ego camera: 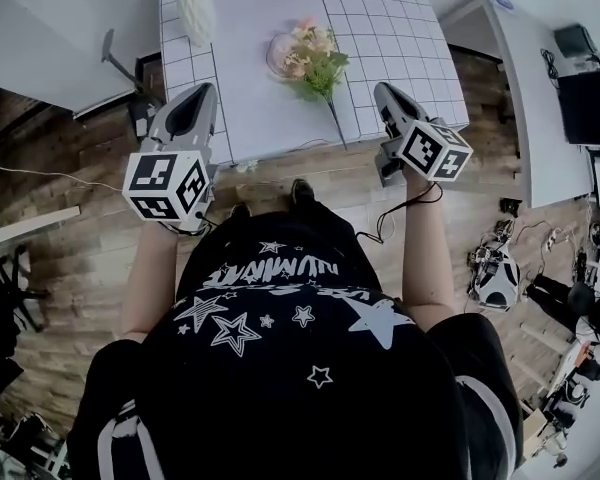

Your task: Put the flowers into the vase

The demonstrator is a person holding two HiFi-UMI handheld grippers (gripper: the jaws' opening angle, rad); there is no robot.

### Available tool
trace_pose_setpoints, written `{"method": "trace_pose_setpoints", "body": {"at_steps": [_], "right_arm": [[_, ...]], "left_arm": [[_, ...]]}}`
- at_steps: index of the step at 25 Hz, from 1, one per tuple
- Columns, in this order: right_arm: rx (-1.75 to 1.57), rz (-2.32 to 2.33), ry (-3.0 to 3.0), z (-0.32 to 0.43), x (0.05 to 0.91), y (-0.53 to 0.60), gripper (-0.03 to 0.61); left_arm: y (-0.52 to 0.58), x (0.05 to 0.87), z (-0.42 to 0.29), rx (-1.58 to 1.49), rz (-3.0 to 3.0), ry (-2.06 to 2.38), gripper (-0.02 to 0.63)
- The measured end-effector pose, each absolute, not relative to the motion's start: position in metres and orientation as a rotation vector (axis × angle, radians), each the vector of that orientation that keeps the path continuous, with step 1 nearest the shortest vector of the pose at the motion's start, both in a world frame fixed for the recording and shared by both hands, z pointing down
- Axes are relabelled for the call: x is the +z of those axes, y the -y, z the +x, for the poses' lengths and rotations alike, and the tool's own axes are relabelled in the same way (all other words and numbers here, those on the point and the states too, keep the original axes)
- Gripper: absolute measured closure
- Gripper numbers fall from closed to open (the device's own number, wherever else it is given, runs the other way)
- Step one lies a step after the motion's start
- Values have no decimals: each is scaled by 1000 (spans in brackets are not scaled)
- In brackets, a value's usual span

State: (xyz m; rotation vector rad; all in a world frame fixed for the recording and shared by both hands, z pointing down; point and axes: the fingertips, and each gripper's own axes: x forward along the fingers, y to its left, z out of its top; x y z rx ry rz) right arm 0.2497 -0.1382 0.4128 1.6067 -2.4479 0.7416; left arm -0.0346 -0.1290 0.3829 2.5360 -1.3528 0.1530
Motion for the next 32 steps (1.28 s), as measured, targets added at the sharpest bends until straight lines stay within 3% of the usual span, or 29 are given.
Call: {"method": "trace_pose_setpoints", "body": {"at_steps": [7,9,17,32], "right_arm": [[840,1318,2465,241,454,158,562],[870,1217,2449,235,469,163,494],[968,891,2352,209,520,165,419],[1114,566,2092,185,585,161,407]], "left_arm": [[150,386,-21,210,2483,1504,604],[156,386,-25,211,2447,1560,604],[151,392,-29,224,2308,1718,604],[126,402,-28,233,2111,1915,604]]}}
